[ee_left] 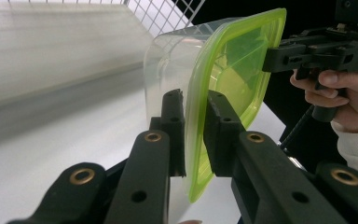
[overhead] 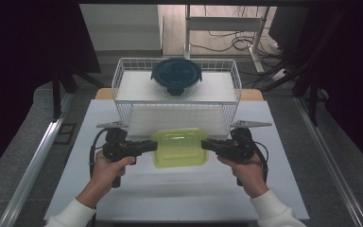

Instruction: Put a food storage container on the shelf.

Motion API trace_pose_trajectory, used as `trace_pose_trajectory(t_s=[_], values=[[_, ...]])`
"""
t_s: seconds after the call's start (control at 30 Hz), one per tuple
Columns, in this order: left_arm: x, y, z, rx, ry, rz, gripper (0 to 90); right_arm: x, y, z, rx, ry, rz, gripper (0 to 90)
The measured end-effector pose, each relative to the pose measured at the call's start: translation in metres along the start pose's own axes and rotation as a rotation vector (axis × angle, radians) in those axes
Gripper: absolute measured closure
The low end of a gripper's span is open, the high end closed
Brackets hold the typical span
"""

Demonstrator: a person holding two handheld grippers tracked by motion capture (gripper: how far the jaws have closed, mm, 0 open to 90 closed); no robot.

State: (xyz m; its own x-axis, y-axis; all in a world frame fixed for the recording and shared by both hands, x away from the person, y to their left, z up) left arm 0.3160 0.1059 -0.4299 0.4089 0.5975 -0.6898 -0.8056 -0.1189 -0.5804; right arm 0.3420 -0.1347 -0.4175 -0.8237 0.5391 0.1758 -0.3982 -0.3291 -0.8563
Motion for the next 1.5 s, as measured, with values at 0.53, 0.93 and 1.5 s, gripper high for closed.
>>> trace_pose_trajectory(t_s=[0.53, 0.93, 1.5], values=[[-0.019, -0.022, 0.014, -0.032, 0.006, -0.039, 80.0, 0.003, -0.029, 0.012, -0.040, 0.011, 0.032, 78.5], [-0.038, -0.045, 0.027, -0.071, 0.013, -0.086, 79.9, 0.006, -0.057, 0.024, -0.084, 0.017, 0.071, 78.5], [-0.048, -0.082, 0.032, -0.097, 0.045, -0.079, 79.8, -0.004, -0.092, 0.029, -0.113, 0.038, 0.087, 79.0]])
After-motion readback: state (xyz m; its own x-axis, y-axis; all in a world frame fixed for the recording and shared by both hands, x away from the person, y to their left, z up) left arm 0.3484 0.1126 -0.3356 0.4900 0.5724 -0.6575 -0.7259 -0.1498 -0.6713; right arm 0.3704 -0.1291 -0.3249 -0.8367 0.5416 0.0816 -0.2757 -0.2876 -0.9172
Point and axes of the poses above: each handheld gripper's, and its own axes: z roughly backward along the jaws, y roughly out of its underside, x roughly to its left, the point moved 7 cm from there along -z, roughly forward along the jaws, and after that the axes turned 15 degrees about z, right-handed, at the moved point
